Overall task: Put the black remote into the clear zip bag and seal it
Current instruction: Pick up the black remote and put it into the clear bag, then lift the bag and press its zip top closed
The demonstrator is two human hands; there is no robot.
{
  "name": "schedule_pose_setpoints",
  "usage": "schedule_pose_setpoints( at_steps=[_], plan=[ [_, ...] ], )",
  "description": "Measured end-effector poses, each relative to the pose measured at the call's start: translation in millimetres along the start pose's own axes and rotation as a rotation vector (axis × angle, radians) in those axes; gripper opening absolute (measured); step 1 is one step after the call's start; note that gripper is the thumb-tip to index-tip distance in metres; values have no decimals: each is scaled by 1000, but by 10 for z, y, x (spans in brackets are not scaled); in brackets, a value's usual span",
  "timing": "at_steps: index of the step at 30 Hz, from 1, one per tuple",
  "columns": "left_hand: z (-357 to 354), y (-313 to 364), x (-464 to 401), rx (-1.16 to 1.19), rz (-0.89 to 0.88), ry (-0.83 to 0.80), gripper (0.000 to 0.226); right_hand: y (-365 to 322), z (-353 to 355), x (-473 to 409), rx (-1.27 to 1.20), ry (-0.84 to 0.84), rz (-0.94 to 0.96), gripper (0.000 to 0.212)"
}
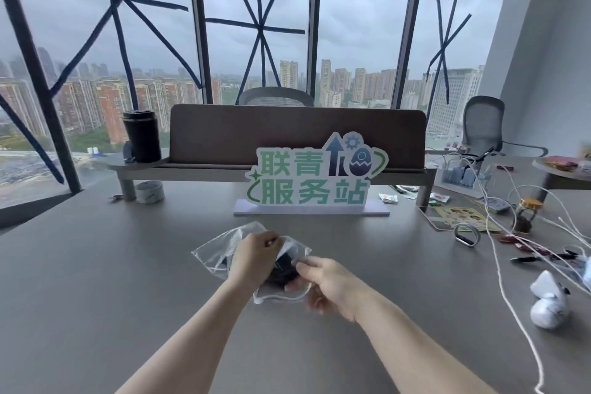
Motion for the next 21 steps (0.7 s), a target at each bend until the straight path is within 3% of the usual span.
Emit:
schedule_pose_setpoints(
  at_steps=[4,6,9,12,16,19,21],
  plan=[
    [13,-111,69,-48,5,-19,20,-71,238,-74,317,365,134,20],
    [-25,-168,109,-76,9,-56,20,-99,295,-84,416,402,162,21],
    [-98,-170,183,-100,-21,-128,18,-59,229,-195,527,336,142,41],
    [-184,-222,266,-206,-52,-288,41,-24,204,-333,652,398,195,20],
    [-139,-420,366,-391,-148,-360,49,-69,316,-291,580,523,266,18],
    [37,-474,393,-544,-74,-201,43,-187,360,-164,422,541,272,18],
    [234,-384,341,-517,9,-97,40,-338,345,-85,267,518,307,19]
  ],
)
Point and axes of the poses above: each hand's wrist, its own x-axis away from the middle knuckle, its own z-axis out of the back of the hand, y = z × x, the point moved 5 cm from there along -x, towards the middle knuckle, and after that the axes turned 13 degrees about -x, right-handed, at the moved point
